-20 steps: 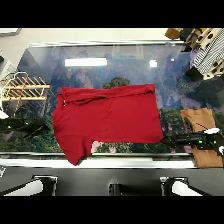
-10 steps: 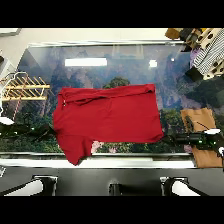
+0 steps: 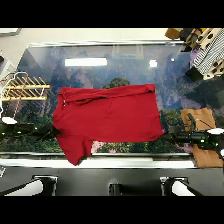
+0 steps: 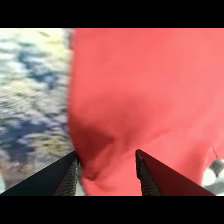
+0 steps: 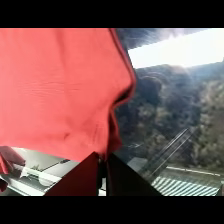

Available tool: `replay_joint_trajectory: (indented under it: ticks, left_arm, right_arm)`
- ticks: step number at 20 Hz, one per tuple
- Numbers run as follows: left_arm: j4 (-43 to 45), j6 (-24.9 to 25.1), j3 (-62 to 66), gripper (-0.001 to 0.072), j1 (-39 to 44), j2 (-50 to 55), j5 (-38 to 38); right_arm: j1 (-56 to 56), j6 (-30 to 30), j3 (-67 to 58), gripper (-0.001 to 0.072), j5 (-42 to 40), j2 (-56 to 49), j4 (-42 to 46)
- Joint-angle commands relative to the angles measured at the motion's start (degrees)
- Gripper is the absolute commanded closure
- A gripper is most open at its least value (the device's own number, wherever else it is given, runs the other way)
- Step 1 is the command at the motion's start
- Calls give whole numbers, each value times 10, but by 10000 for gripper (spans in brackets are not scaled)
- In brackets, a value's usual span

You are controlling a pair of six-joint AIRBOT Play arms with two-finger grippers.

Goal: Fold the clothes and pants, and hang the long-sleeved shirts on hangers.

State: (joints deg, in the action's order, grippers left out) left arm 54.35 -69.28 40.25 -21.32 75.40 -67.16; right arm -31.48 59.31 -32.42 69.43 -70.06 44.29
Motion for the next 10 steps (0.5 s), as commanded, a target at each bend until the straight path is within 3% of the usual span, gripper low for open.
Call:
replay_joint_trajectory:
  ticks: [1,3,5,10]
  left_arm:
    - [-4,-7,0,330,30,0,-16]
    - [-4,-17,0,345,36,0,-10]
    - [-4,-18,0,690,35,0,-9]
    - [-34,-18,19,694,37,-15,2]
  right_arm:
    - [0,0,-1,685,15,11,-4]
    - [0,0,-1,685,18,11,-4]
    - [0,-7,-1,685,26,11,-11]
    - [59,-26,-32,687,-3,37,-61]
